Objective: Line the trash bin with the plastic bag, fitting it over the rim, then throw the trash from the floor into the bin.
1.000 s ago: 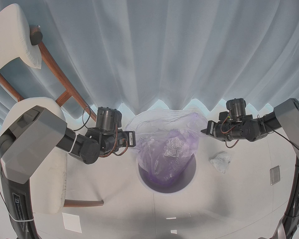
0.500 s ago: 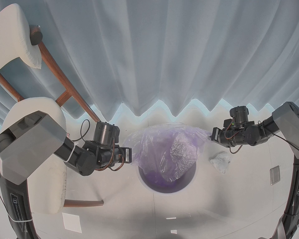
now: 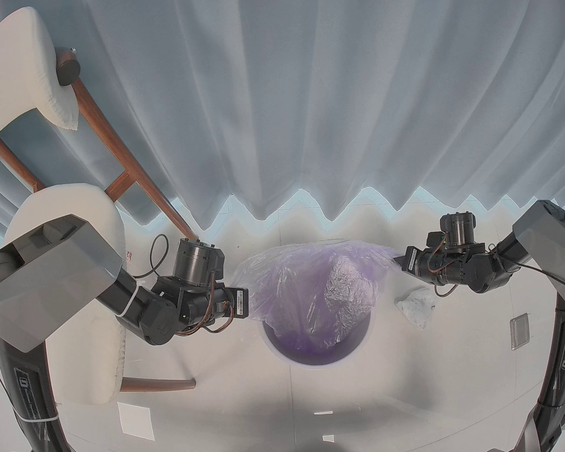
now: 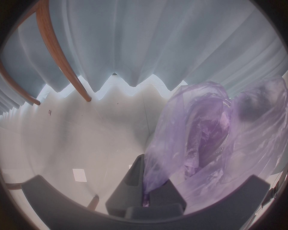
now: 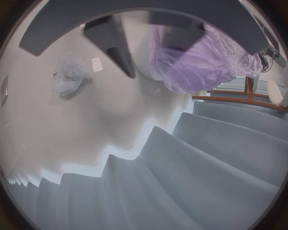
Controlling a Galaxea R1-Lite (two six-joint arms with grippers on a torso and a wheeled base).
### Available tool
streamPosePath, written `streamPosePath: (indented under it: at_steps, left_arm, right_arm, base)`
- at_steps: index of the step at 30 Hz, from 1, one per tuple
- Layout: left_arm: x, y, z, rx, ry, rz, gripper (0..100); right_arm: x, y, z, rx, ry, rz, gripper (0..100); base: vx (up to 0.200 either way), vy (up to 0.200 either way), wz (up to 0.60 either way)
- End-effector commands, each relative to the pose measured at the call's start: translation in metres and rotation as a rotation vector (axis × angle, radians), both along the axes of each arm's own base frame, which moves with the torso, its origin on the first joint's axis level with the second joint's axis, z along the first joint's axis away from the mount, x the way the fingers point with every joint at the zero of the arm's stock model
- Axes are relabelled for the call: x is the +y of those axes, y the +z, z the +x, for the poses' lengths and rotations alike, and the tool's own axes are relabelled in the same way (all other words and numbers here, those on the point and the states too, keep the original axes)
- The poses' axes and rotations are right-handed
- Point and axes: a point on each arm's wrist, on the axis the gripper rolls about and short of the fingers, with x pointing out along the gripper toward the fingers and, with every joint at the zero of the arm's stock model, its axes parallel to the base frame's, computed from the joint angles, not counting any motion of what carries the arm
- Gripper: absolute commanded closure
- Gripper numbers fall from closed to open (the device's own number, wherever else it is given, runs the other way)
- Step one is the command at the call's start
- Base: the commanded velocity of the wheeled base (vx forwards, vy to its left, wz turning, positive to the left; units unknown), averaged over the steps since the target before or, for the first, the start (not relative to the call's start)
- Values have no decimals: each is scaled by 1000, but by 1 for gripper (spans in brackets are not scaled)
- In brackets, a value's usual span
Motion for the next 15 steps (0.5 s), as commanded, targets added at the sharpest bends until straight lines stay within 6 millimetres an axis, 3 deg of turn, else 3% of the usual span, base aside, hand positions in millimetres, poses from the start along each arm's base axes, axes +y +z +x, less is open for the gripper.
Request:
streamPosePath:
  at_steps: [1,6,8,10,15]
  left_arm:
    - [0,11,0,-43,0,-15,100]
    - [-2,21,-4,-72,-9,-22,100]
    - [-2,23,-4,-76,-10,-24,100]
    - [-4,28,-7,-87,-18,-30,100]
    - [-11,33,-11,-100,-35,-36,100]
  right_arm:
    - [1,33,-10,-39,-29,86,0]
    - [4,78,-28,-41,-76,308,0]
    - [4,81,-31,-36,-83,321,0]
    - [8,100,-45,-4,-100,379,0]
    - [30,112,-57,45,-71,429,0]
  base:
    - [0,0,0]
    - [0,0,0]
    - [0,0,0]
    - [0,0,0]
    - [0,0,0]
